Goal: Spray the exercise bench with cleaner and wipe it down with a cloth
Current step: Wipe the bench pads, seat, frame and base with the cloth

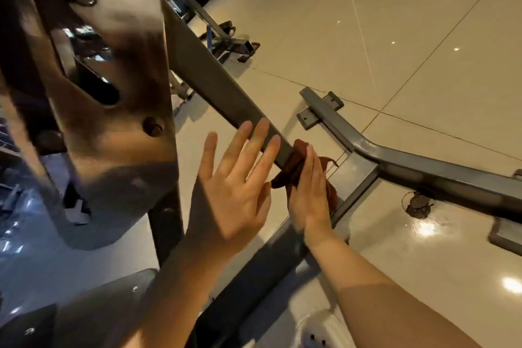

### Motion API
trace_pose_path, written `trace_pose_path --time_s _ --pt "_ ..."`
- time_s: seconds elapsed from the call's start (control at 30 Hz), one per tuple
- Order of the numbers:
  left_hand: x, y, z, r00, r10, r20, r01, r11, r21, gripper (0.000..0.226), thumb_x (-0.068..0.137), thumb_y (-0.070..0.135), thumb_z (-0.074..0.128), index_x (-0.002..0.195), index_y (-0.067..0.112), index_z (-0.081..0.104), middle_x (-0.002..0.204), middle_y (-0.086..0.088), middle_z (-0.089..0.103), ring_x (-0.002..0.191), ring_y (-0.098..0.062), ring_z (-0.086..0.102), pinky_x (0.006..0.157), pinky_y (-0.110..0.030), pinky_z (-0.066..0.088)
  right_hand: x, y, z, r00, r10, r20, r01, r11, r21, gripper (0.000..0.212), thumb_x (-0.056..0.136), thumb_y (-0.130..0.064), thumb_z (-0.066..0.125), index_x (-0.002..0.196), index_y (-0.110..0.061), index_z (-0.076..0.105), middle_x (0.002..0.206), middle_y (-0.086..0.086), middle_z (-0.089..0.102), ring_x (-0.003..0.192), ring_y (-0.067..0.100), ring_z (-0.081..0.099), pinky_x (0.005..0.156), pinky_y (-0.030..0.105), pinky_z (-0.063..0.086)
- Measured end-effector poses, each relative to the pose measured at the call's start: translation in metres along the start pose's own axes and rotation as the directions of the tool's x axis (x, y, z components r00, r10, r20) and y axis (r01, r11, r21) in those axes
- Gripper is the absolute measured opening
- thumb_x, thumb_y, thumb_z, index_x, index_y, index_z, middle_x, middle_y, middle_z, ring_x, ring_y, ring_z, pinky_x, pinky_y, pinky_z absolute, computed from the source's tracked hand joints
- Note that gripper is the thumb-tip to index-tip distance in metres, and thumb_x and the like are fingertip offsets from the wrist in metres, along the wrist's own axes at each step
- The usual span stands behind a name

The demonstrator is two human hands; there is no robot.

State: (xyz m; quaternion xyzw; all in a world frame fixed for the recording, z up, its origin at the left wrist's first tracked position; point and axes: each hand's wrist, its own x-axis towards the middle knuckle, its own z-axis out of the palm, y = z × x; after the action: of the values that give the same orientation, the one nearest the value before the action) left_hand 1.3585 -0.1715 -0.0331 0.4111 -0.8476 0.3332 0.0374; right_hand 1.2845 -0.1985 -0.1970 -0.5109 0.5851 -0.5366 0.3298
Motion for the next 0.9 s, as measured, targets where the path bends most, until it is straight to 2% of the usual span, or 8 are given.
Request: trace_pose_path --time_s 0.17,0.3,0.37,0.47,0.57,0.67,0.77,0.9 --pt "-0.039 0.041 0.049 0.985 -0.155 0.072 0.164 0.977 -0.136 0.057 0.094 0.028 0.053 0.147 0.012 0.038 0.157 -0.011 0.025 0.148 -0.026 0.018 0.12 -0.05 0.009 -0.016 0.06 0.007 0.943 0.328 0.05 -0.328 0.945 -0.01 0.084 0.095 -0.008 0.055 0.155 -0.023 -0.001 0.162 0.007 0.016 0.15 0.023 0.013 0.121 0.046 0.018" --pt "-0.067 0.08 0.085 0.923 -0.34 0.18 0.366 0.92 -0.142 0.061 0.1 0.043 0.034 0.153 0.017 0.018 0.16 -0.01 0.011 0.149 -0.028 0.008 0.117 -0.057 0.016 -0.022 0.119 0.001 0.899 0.396 0.185 -0.396 0.917 -0.037 0.081 0.097 -0.011 0.053 0.156 -0.022 0.0 0.16 0.009 0.021 0.147 0.026 0.021 0.118 0.043 0.026" --pt "-0.073 0.098 0.096 0.875 -0.422 0.239 0.469 0.861 -0.198 0.059 0.103 0.047 0.02 0.151 0.014 0.02 0.159 -0.011 0.013 0.147 -0.03 0.013 0.111 -0.063 0.024 -0.022 0.125 0.005 0.91 0.368 0.193 -0.367 0.929 -0.043 0.081 0.096 -0.012 0.054 0.156 -0.022 0.001 0.158 0.011 0.025 0.145 0.027 0.026 0.117 0.045 0.03" --pt "-0.08 0.114 0.112 0.819 -0.488 0.303 0.565 0.78 -0.27 0.061 0.102 0.049 0.022 0.154 0.02 0.012 0.16 -0.009 0.014 0.148 -0.025 0.011 0.115 -0.057 0.016 -0.021 0.098 0.007 0.947 0.308 0.096 -0.31 0.951 0.013 0.079 0.094 -0.017 0.059 0.155 -0.026 0.009 0.154 0.008 0.033 0.143 0.026 0.032 0.111 0.051 0.036" --pt "-0.085 0.117 0.125 0.754 -0.579 0.31 0.655 0.628 -0.421 0.065 0.099 0.04 0.033 0.154 0.027 0.003 0.161 -0.009 0.013 0.149 -0.026 0.01 0.117 -0.058 0.011 -0.005 0.041 -0.004 1.0 0.009 -0.011 -0.008 0.996 0.084 0.079 0.09 -0.015 0.063 0.152 -0.025 0.015 0.152 0.005 0.037 0.142 0.021 0.034 0.113 0.053 0.034" --pt "-0.084 0.119 0.131 0.661 -0.708 0.25 0.709 0.478 -0.519 0.058 0.1 0.03 0.036 0.152 0.018 0.014 0.158 -0.013 0.022 0.148 -0.028 0.015 0.116 -0.061 0.016 0.017 0.01 -0.018 0.956 -0.291 -0.031 0.292 0.947 0.133 0.076 0.086 -0.012 0.062 0.151 -0.007 0.022 0.147 0.013 0.044 0.136 0.025 0.042 0.107 0.049 0.04" --pt "-0.087 0.12 0.132 0.599 -0.776 0.2 0.726 0.42 -0.544 0.054 0.1 0.019 0.039 0.15 0.007 0.021 0.156 -0.018 0.027 0.147 -0.03 0.018 0.113 -0.064 0.021 0.021 0.024 -0.019 0.952 -0.305 0.034 0.299 0.947 0.121 0.077 0.087 -0.016 0.062 0.15 -0.01 0.018 0.147 0.016 0.042 0.131 0.023 0.045 0.106 0.04 0.044" --pt "-0.1 0.12 0.127 0.636 -0.731 0.247 0.715 0.438 -0.545 0.055 0.101 0.015 0.042 0.15 0.009 0.017 0.157 -0.017 0.025 0.148 -0.03 0.018 0.115 -0.062 0.02 0.003 0.067 -0.013 0.983 -0.141 0.117 0.137 0.99 0.046 0.082 0.088 -0.011 0.065 0.153 -0.011 0.015 0.15 0.012 0.039 0.136 0.022 0.039 0.113 0.039 0.036"
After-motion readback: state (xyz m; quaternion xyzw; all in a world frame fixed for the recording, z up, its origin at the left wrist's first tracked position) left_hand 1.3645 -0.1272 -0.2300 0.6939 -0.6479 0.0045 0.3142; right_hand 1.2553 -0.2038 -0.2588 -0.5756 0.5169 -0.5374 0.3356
